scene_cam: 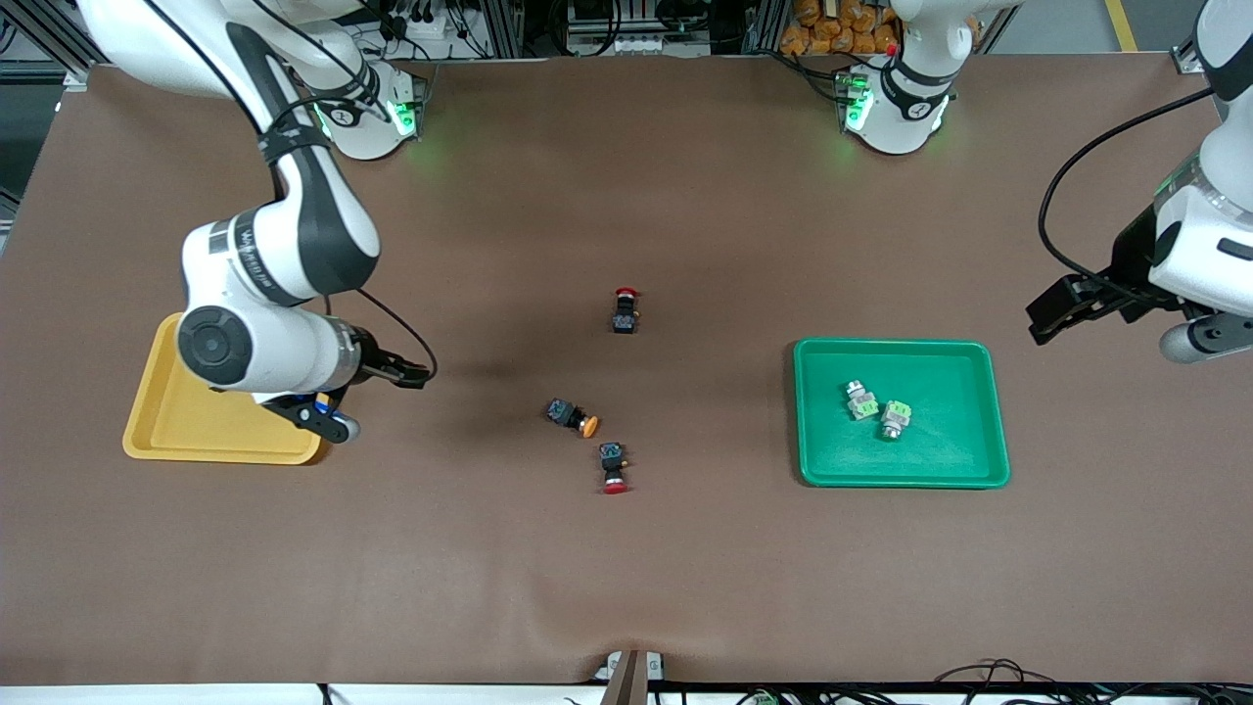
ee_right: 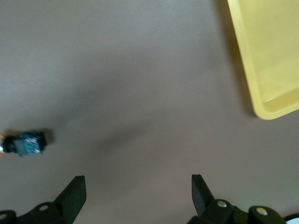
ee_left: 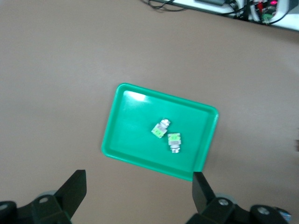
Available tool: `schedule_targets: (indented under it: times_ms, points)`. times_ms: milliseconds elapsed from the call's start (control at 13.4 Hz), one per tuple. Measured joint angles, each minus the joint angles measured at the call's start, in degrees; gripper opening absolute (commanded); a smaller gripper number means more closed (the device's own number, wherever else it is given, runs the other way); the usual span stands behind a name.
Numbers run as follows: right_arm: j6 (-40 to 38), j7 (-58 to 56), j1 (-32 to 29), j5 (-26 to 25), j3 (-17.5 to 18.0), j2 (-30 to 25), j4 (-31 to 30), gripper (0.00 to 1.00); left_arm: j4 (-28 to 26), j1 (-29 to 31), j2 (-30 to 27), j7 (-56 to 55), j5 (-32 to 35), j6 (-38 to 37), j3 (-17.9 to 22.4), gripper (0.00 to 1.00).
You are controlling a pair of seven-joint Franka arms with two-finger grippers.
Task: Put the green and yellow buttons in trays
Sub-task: 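Move the right gripper over the second yellow button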
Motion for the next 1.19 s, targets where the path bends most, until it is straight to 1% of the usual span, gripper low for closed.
schedule_targets:
  times_ms: [74,149,223,372,446,595,893,967,1116,1190]
  points:
    - [1.74,4.15,0.92,0.04,-0.01,0.2,-0.01,1.0,-0.85,-4.63,-1.0,0.58,-0.5,-0.21,5.46,1.0]
    - [3.7,9.76,2.06,0.05,-0.03,0.67,-0.02,1.0,-1.77,-7.64,-2.03,1.79,-1.84,-0.34,9.61,1.0]
    - [5.57,16.07,3.63,0.04,-0.02,1.42,-0.01,1.0,-2.92,-9.4,-3.14,3.28,-4.0,-0.46,13.08,1.0]
    - [9.17,28.84,7.97,-0.3,-0.06,3.36,0.2,1.0,-5.62,-10.36,-5.07,7.98,-7.67,-0.64,18.28,1.0]
    - [11.58,33.79,9.45,-0.37,-0.08,4.27,0.53,1.0,-6.8,-10.34,-5.68,9.97,-8.46,-0.65,19.72,1.0]
    - [13.31,40.7,10.7,-0.38,-0.16,5.1,1.24,1.0,-8.02,-10.48,-6.27,11.26,-8.75,-0.68,20.2,1.0]
    - [13.82,53.07,11.53,-0.38,-0.2,6.09,1.72,1.0,-8.11,-11.47,-6.93,11.36,-8.75,-0.85,19.89,1.0]
    - [15.74,55.07,12.25,-0.38,-0.21,7.64,2.31,1.0,-8.12,-11.49,-7.22,11.4,-8.75,-0.93,19.66,1.0]
    - [22.02,59.78,13.93,-0.43,-0.26,12.01,3.82,1.0,-8.08,-11.51,-8.29,11.4,-8.75,-0.93,18.74,1.0]
    - [23.59,60.76,14.42,-0.46,-0.3,13.76,4.49,1.0,-8.08,-11.52,-9.16,11.4,-8.75,-0.94,18.37,1.0]
